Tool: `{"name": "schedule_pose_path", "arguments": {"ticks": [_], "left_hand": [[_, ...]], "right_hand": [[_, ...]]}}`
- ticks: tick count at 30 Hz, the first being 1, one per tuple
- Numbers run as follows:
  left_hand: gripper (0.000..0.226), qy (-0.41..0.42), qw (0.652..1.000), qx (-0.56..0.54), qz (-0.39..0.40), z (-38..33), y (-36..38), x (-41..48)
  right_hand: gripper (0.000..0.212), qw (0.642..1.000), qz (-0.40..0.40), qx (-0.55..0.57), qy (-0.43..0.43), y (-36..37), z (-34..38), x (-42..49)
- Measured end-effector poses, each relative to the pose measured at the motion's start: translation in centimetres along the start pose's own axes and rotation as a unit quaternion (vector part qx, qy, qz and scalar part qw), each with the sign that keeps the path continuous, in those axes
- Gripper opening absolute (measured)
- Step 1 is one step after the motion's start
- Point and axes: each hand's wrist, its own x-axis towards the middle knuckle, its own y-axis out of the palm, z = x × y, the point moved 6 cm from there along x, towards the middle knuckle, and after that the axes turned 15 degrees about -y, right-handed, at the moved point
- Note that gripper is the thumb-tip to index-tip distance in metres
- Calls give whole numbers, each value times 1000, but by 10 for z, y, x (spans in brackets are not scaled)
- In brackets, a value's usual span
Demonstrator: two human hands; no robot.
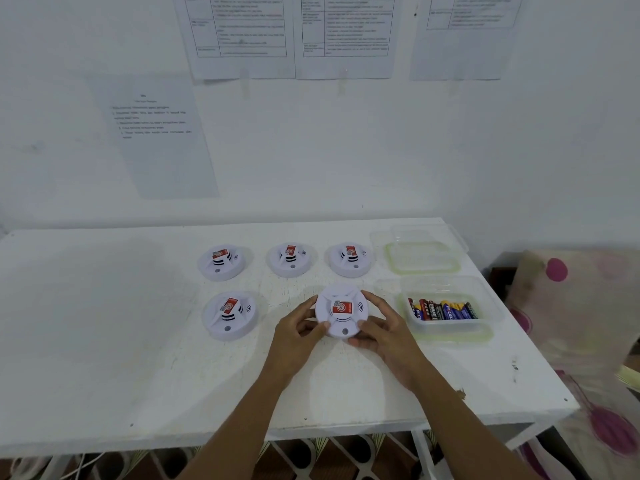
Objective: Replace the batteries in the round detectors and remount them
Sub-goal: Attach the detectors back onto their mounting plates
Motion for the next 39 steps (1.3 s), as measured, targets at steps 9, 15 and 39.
{"name": "schedule_pose_path", "arguments": {"ticks": [9, 15, 39], "left_hand": [[45, -6, 1000, -1, 0, 0, 1, 0], [45, -8, 1000, -4, 4, 0, 1, 0], [67, 23, 999, 35, -2, 7, 2, 6]], "right_hand": [[49, 1000, -2, 3, 0, -2, -2, 1], [50, 1000, -5, 4, 3, -3, -5, 2], [73, 986, 3, -141, -91, -5, -5, -3]]}}
